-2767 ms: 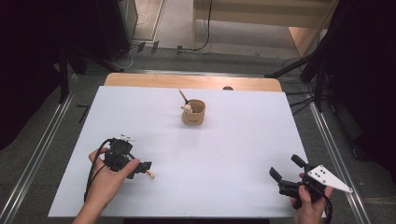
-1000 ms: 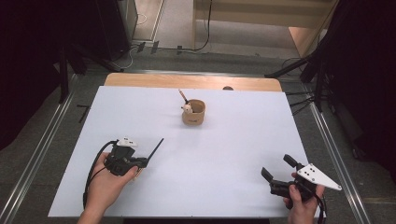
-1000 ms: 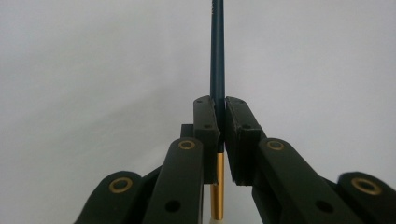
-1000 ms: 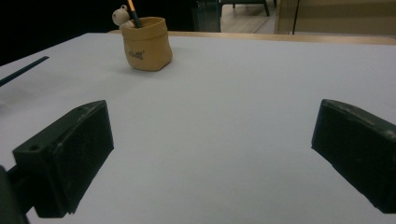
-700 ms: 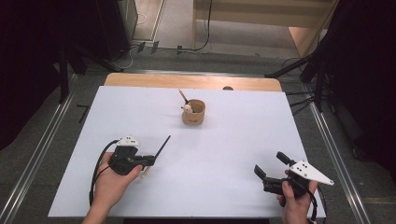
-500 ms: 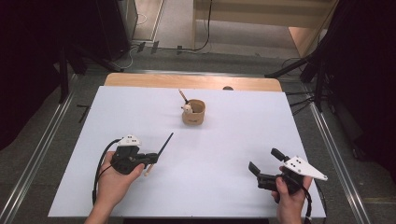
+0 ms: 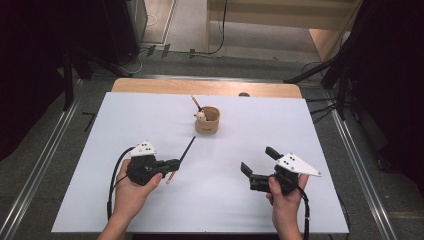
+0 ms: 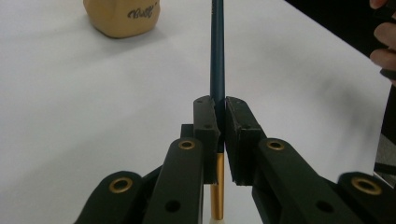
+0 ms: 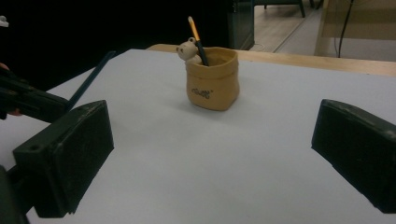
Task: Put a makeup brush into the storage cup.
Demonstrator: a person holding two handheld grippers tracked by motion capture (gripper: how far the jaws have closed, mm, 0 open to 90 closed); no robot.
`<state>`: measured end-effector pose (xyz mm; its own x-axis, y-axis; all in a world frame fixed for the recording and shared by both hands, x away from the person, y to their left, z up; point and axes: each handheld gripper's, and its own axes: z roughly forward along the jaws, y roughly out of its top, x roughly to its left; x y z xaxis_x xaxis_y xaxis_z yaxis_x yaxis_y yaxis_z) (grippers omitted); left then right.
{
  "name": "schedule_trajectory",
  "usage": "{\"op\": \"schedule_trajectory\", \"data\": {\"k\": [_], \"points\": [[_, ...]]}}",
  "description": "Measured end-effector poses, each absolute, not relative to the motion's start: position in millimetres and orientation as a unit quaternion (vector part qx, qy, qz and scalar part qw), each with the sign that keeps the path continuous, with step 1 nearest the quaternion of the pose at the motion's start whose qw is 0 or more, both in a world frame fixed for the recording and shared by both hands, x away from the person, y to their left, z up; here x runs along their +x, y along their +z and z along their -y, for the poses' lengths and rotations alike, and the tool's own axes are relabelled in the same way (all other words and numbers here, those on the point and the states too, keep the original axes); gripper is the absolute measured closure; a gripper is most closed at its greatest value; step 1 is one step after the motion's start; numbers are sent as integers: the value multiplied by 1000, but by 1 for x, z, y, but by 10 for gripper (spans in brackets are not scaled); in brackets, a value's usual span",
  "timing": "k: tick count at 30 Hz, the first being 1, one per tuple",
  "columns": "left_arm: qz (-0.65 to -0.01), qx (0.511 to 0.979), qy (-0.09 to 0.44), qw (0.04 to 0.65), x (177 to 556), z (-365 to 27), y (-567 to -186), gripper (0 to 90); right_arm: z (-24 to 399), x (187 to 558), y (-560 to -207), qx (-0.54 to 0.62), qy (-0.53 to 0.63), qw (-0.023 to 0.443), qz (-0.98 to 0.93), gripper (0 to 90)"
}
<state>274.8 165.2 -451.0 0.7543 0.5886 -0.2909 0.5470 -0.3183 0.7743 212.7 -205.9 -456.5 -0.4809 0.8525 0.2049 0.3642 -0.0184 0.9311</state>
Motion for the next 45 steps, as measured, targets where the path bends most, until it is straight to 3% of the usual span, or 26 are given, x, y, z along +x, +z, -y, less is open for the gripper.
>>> {"op": "schedule_trajectory", "data": {"k": [11,14,17,31,45], "points": [[-318,794,30,517,266,-150,-449,844,169,216,-450,456,571,157,-665,7],[-310,785,25,535,262,-145,-449,844,162,213,-451,462,583,147,-652,117],[-298,779,33,550,257,-140,-447,844,156,211,-453,472,595,128,-637,157],[-268,783,32,561,242,-118,-450,845,134,206,-461,490,640,62,-588,547],[-254,784,34,565,232,-103,-455,845,129,204,-467,498,664,12,-558,732]]}}
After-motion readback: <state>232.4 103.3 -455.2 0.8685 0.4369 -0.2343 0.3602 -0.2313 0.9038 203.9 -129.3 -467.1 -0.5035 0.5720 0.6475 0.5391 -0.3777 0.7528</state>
